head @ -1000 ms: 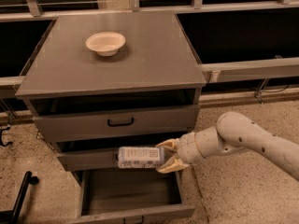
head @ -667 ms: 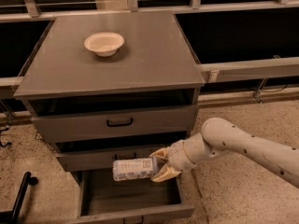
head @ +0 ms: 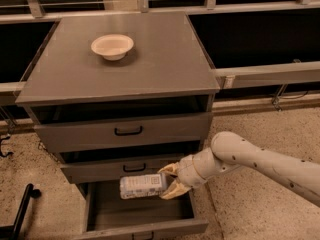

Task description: Place blue plastic bottle into bottom drawer

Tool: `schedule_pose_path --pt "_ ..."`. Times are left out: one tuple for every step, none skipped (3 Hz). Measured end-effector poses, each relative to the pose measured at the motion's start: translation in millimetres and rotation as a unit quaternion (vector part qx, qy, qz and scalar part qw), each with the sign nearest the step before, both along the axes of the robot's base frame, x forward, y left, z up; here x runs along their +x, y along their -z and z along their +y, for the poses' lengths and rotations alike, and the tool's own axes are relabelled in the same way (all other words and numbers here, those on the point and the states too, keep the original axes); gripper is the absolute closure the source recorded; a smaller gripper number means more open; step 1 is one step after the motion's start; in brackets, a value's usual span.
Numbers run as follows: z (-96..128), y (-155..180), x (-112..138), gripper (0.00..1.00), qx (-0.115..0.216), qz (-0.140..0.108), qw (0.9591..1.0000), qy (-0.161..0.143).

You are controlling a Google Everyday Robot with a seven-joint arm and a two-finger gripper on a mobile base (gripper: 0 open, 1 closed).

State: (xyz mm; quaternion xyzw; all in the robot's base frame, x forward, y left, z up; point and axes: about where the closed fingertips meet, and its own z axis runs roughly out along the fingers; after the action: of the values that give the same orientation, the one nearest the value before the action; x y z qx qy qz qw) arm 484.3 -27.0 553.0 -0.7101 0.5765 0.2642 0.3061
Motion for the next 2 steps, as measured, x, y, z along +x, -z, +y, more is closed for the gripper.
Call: schedule_pose_path --pt "7.6 37.7 2.3 1.00 0.005 -0.009 0.9998 -0.017" --pt "13.2 79.4 6.6 1.00 0.002 -0.019 0.9993 -0.032"
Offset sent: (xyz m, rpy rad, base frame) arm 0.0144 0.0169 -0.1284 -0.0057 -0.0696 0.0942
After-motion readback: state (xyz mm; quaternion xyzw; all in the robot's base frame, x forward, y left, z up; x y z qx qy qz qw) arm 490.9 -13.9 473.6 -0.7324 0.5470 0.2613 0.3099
